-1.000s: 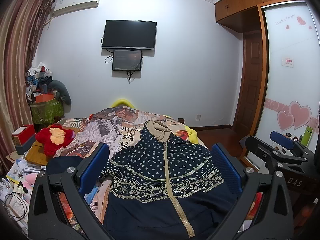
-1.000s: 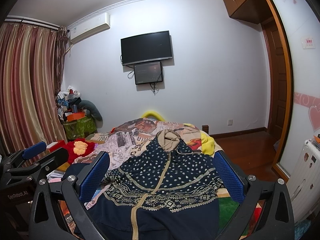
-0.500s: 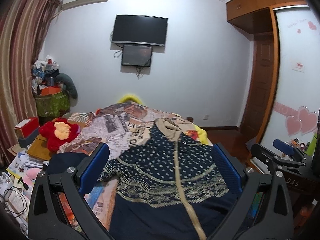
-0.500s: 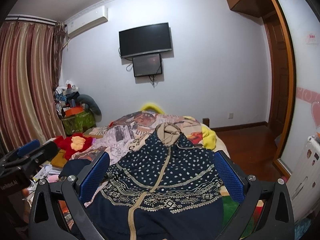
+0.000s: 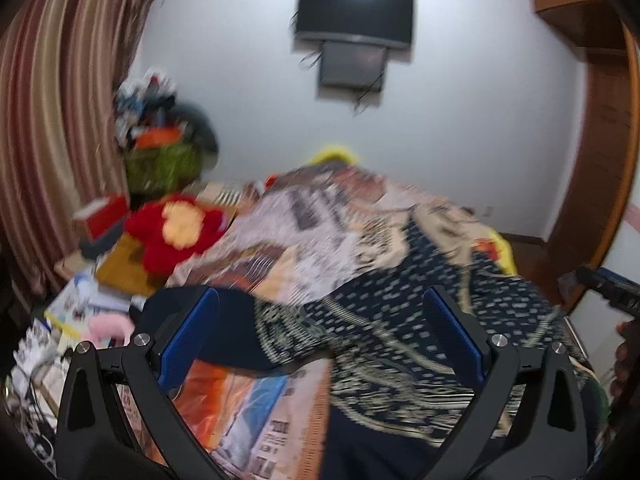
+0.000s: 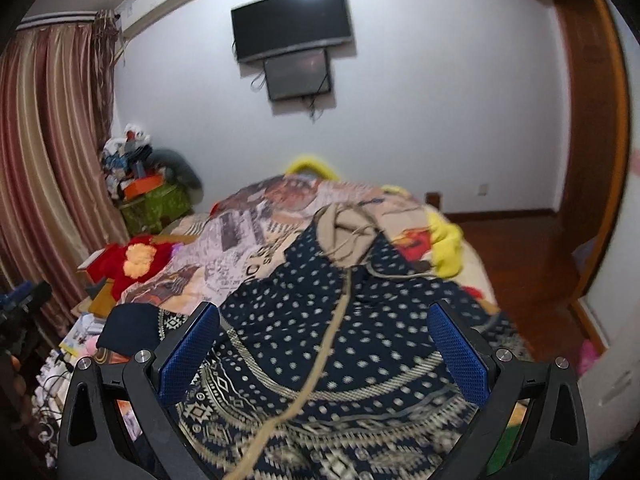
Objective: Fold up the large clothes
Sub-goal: 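Grasp the navy jacket sleeve cuff with the left gripper and lift it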
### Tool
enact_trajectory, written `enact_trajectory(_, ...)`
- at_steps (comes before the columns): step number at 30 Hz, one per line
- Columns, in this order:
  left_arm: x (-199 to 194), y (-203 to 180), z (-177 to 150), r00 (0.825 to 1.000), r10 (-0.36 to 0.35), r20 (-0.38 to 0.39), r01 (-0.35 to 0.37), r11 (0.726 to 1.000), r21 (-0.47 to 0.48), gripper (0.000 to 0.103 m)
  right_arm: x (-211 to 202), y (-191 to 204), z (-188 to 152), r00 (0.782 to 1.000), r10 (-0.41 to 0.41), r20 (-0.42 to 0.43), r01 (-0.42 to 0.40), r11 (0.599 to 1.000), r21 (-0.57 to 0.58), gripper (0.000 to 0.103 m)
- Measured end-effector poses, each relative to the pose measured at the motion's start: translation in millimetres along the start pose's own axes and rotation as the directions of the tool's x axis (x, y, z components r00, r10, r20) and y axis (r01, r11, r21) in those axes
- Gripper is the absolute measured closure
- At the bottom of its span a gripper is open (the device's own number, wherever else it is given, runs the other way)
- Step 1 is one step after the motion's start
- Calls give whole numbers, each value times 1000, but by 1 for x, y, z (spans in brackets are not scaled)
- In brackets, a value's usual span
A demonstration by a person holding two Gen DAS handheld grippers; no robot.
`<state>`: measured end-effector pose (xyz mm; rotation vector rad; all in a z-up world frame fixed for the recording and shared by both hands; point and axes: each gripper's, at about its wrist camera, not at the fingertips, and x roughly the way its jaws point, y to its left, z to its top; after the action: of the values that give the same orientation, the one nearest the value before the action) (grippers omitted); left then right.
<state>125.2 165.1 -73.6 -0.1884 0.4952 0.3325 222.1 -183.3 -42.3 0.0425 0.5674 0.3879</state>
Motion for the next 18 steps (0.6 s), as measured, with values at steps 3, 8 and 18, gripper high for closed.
enact_trajectory(3, 34, 33, -9, 997, 46, -62, -50, 997, -63, 0, 39, 6, 10, 998, 7, -62, -8, 1000, -14, 0)
enact_trajectory(8, 94, 93, -33, 964, 186, -192, -208, 972, -106, 0, 102, 32, 21, 989, 10, -151, -27, 993, -113, 0)
enact_trajectory(18, 153, 191, -80, 919, 89, -384, -225, 918, -326, 4, 230, 104, -1, 906, 76, -416, -192, 950, -245, 0)
